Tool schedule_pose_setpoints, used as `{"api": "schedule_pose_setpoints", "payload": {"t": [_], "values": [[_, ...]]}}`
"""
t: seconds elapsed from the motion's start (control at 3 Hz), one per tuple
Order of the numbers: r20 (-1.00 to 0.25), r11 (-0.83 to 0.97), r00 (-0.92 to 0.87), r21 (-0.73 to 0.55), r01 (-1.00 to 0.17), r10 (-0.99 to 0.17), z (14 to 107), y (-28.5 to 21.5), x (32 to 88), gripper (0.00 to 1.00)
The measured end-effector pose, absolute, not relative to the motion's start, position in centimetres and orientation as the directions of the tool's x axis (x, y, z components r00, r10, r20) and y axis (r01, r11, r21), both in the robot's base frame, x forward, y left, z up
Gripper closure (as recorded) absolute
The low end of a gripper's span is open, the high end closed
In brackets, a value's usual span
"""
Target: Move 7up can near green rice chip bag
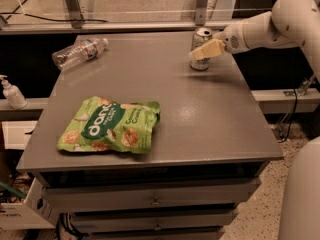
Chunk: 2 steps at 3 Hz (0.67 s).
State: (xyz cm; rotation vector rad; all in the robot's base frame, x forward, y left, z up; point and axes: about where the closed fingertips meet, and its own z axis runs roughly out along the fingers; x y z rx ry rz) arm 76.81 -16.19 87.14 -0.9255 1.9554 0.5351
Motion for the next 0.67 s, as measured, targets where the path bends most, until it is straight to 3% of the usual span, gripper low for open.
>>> {"api": "schedule_pose_setpoints", "payload": {"t": [0.67], "values": [[-0.864, 0.609, -0.324, 0.027, -0.792, -0.384, 87.5, -17.0, 76.1, 0.65]]}}
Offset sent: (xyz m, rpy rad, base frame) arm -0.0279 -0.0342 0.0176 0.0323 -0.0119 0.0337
